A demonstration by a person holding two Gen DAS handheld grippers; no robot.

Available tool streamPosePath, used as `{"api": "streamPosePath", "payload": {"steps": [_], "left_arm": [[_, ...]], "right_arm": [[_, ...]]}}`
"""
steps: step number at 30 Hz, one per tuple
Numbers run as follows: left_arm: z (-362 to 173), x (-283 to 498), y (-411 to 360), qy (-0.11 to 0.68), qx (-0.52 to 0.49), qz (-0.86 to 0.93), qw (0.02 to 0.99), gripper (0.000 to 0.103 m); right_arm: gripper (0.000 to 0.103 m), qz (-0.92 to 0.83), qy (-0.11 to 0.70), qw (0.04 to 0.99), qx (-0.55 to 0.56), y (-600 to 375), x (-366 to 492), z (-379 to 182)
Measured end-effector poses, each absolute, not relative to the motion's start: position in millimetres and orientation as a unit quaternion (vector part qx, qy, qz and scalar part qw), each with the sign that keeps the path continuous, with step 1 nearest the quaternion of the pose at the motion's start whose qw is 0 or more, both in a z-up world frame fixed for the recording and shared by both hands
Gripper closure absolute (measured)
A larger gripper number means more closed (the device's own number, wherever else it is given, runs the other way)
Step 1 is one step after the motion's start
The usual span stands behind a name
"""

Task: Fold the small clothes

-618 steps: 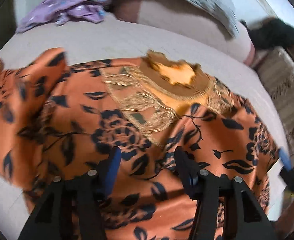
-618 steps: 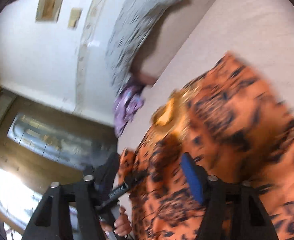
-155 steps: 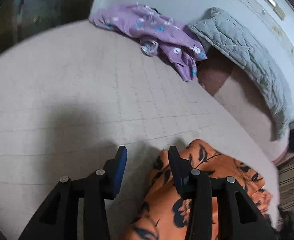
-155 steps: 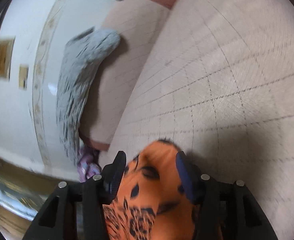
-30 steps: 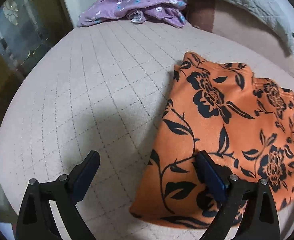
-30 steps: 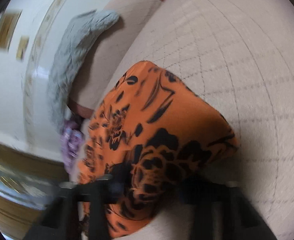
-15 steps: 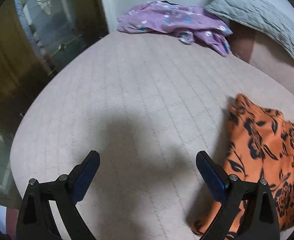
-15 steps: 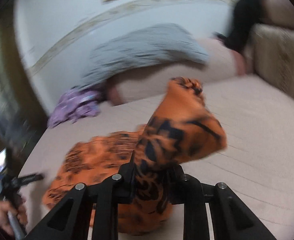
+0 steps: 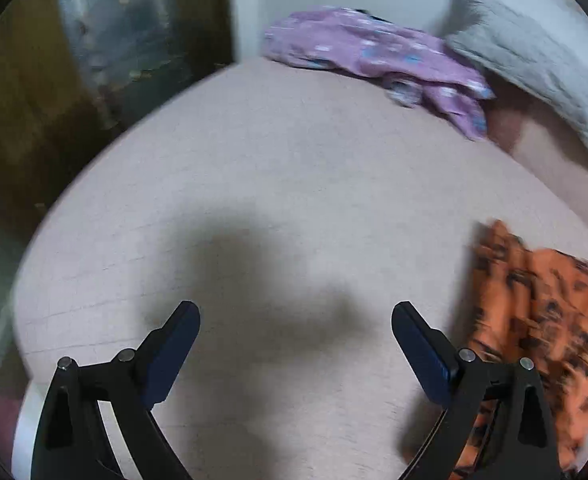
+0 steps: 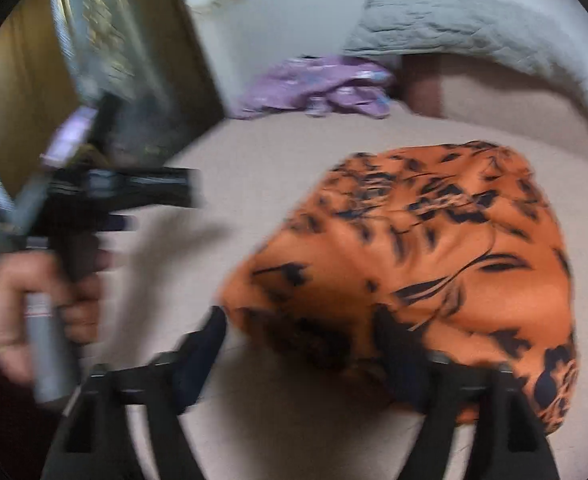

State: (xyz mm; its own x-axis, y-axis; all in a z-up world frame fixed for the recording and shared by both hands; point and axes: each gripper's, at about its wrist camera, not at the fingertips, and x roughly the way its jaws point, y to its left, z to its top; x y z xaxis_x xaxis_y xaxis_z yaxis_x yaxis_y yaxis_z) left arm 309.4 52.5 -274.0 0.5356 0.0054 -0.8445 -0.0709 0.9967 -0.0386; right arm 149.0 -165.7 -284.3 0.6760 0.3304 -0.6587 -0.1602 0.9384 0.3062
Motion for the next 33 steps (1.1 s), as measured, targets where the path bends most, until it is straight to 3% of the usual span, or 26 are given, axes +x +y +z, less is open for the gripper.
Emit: {"api": "streamPosePath", "payload": {"steps": [5, 8, 10, 12, 14, 16, 17, 21, 24, 27, 31, 33], "left_arm": [[-268.4, 297.1, 30.2, 0.505, -0.108, -0.133, 0.846, 0.006], [-265.2, 282.0, 17.4, 0.508, -0.136, -0.200, 0.827, 0.006], [-265.1, 273.7, 6.9, 0.508, -0.126, -0.217, 0.824, 0.007], [-267.8, 264.0, -8.9, 0.507, -0.106, -0.237, 0.822, 0.010], [-274.8, 258.1, -25.7, 0.515, -0.074, -0.243, 0.819, 0.023], [-290.2, 254.5, -43.3, 0.536, -0.042, -0.243, 0.808, 0.051], [-297.9, 254.5, -50.4, 0.545, -0.033, -0.243, 0.801, 0.055], [-298.0, 257.1, -56.0, 0.535, -0.033, -0.244, 0.809, 0.055], [-299.0, 256.8, -64.9, 0.535, -0.034, -0.251, 0.806, 0.044], [-296.5, 248.2, -75.6, 0.520, -0.015, -0.259, 0.814, 0.045], [-290.5, 242.4, -74.0, 0.499, -0.022, -0.258, 0.827, 0.075], [-282.2, 241.0, -66.9, 0.489, -0.049, -0.264, 0.830, 0.078]], "right_arm": [[0.021, 0.133, 0.349, 0.913, 0.161, -220.3, 109.4, -260.5], [0.055, 0.081, 0.328, 0.924, 0.181, -258.1, 93.8, -251.7], [0.065, 0.036, 0.318, 0.929, 0.188, -282.5, 95.6, -249.2], [0.065, 0.022, 0.314, 0.925, 0.211, -300.1, 95.4, -251.7], [0.065, 0.028, 0.326, 0.916, 0.233, -307.4, 105.8, -264.0], [0.066, 0.032, 0.402, 0.892, 0.205, -298.0, 124.1, -297.6], [0.065, 0.027, 0.407, 0.893, 0.190, -294.0, 125.4, -306.4], [0.065, 0.052, 0.378, 0.898, 0.217, -305.5, 120.5, -309.7], [0.065, 0.063, 0.374, 0.893, 0.242, -313.7, 123.1, -313.8], [0.064, 0.059, 0.371, 0.899, 0.227, -303.0, 121.7, -313.2], [0.063, 0.062, 0.366, 0.896, 0.243, -303.4, 117.2, -314.5], [0.061, 0.073, 0.358, 0.894, 0.261, -305.6, 114.4, -312.7]]}}
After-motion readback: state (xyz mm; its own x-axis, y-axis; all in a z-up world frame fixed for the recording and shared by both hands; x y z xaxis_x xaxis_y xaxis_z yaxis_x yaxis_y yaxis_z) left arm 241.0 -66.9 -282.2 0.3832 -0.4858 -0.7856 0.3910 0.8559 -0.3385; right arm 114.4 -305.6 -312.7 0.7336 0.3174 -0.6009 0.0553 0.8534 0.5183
